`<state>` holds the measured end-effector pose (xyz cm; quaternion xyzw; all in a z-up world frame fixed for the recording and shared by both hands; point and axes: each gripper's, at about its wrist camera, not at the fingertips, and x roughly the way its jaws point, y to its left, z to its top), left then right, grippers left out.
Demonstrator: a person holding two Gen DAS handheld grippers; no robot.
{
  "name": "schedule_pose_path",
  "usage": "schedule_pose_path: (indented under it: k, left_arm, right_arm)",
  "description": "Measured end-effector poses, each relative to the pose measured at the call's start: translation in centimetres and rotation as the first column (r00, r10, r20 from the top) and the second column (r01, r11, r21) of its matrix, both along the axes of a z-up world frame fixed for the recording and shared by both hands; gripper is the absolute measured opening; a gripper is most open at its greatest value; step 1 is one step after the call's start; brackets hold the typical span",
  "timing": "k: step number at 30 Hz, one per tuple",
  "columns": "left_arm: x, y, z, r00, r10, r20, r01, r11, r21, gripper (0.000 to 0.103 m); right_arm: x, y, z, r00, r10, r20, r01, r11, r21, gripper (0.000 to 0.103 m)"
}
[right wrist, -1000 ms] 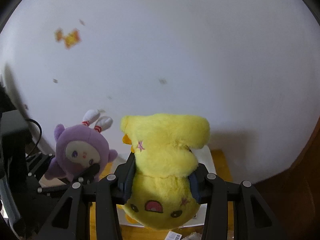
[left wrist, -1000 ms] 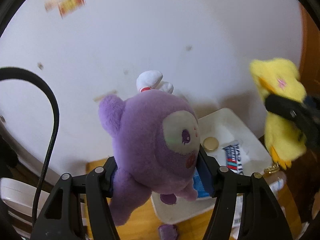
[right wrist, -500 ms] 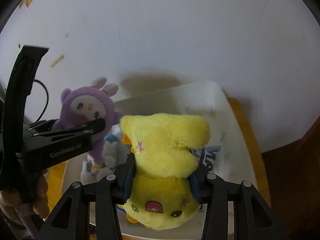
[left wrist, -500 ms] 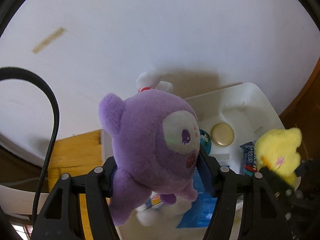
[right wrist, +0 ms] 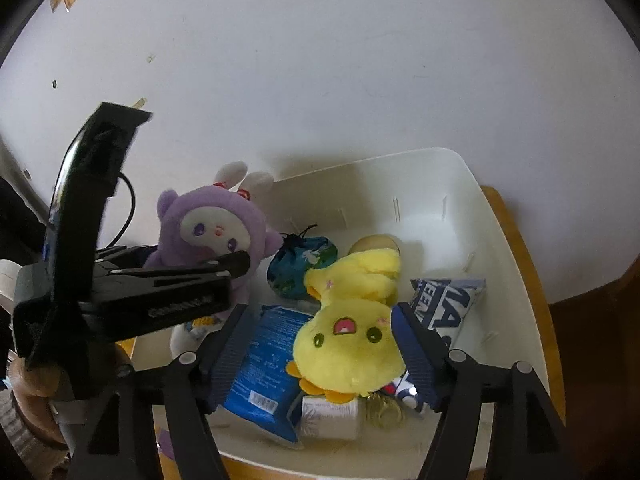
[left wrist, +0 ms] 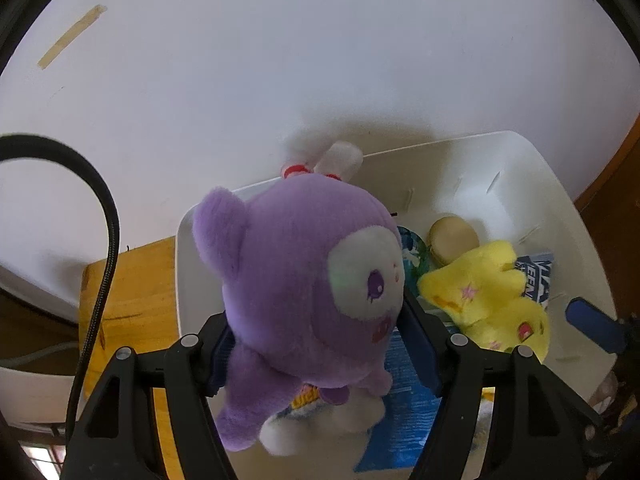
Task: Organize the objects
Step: 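Open both tools to drop the plush toys into the tray and withdraw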
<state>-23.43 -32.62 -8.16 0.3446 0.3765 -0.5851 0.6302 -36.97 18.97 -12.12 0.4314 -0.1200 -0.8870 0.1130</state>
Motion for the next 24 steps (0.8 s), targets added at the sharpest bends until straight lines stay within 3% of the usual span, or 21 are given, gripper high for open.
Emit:
schedule_pose_path:
  k: [4,8,15,17,22,24]
  left_arm:
    - [-0.4,0.4,0.0,1.000,-0.013,0.022,0.013,1.000,0.013,0.075]
    - [-1.5,0.2,-1.4,0.999,-0.048,-0.006,0.049,0.997,0.057,0.074]
    - [-2.8,0.0,-0.6,0.999,-0.036,0.010,0.036,0.997,0.068,0.078]
    - [-2.6,0.0,0.2,1.000,-0.013,-0.002,0.013,0.998,0.064,0.080]
    - [-2.4,0.4,2.9,1.000,-0.007,0.000,0.007,1.000,0.001,0.101]
    - [-2.4,0.6,3.8,1.000,-0.001,0.011,0.001,1.000,-0.016,0.101]
  right_arm:
    - [0.2,0.4,0.0,1.000,-0.004,0.019,0.004,1.000,-0.012,0.072]
    - [0.7,-0.3,0.2,1.000,0.004,0.015,-0.004,1.000,0.006,0.072]
    - [1.8,-0.5,0.7,1.000,0.011,-0.005,-0.011,0.999,0.041,0.072]
    - [2.0,-0.2,0.8,1.000,0.005,-0.010,-0.004,0.999,0.033,0.072]
    - [2.6,0.2,1.6,1.000,-0.002,-0.018,0.003,1.000,0.018,0.072]
    - [3.1,0.2,2.0,1.000,-0.002,-0.025,0.003,1.000,0.021,0.072]
